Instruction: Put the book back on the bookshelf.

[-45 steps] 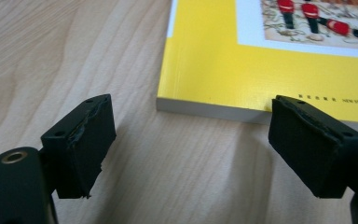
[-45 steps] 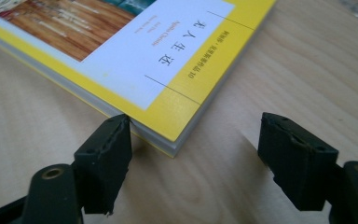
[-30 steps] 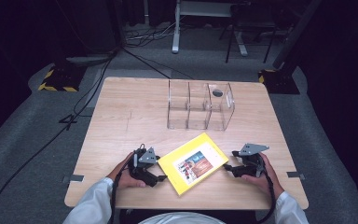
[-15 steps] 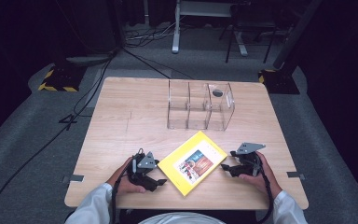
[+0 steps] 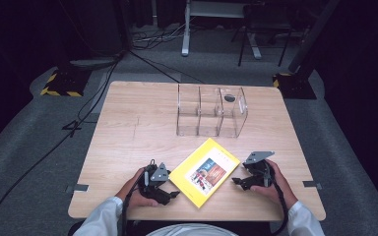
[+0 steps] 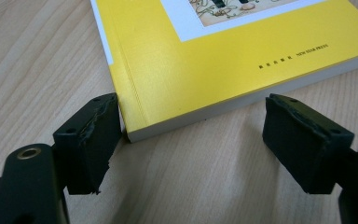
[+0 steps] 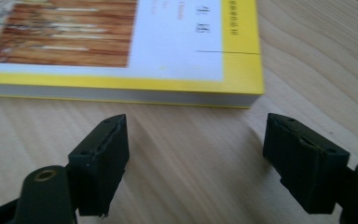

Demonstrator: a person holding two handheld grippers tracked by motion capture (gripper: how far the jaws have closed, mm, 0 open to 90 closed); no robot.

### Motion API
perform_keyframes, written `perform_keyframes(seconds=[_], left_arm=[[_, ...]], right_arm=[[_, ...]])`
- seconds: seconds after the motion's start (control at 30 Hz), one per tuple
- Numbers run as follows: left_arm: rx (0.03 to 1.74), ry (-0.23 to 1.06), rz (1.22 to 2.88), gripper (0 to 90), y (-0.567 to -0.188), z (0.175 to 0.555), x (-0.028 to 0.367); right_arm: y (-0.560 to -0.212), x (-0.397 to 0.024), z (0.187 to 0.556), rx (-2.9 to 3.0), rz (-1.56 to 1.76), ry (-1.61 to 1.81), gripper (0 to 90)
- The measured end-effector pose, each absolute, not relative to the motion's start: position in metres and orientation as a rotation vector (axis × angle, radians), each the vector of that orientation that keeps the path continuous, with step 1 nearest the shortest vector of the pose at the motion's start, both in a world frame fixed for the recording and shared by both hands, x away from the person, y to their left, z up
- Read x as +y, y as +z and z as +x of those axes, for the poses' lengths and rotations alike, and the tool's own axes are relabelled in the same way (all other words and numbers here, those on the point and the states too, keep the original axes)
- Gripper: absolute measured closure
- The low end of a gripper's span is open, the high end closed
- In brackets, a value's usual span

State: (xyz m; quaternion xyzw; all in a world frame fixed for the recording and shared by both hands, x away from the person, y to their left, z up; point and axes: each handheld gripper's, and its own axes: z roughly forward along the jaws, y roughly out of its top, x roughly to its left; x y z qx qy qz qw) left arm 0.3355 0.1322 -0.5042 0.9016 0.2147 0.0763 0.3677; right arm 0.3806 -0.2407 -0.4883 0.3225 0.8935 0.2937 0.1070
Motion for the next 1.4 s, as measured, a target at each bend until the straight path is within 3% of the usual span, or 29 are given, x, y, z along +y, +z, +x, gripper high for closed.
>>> perform_keyframes(seconds=[0.4,0.6,0.87,1.27,1.4], left_arm=[[0.533,0.193,2.317,17.6,-0.505,0.341,0.128],[0.515,0.176,2.328,15.7,-0.504,0.344,0.128],[0.512,0.172,2.328,15.3,-0.504,0.345,0.127],[0.517,0.175,2.328,14.8,-0.504,0.346,0.128],[0.518,0.176,2.328,14.8,-0.504,0.346,0.128]], right_arm=[[-0.482,-0.234,0.405,2.712,0.915,0.769,27.2],[-0.474,-0.224,0.412,2.826,0.829,0.654,36.7],[-0.474,-0.224,0.413,2.835,0.795,0.662,38.0],[-0.472,-0.235,0.413,2.831,0.805,0.662,57.4],[-0.469,-0.231,0.416,2.851,0.821,0.585,58.4]])
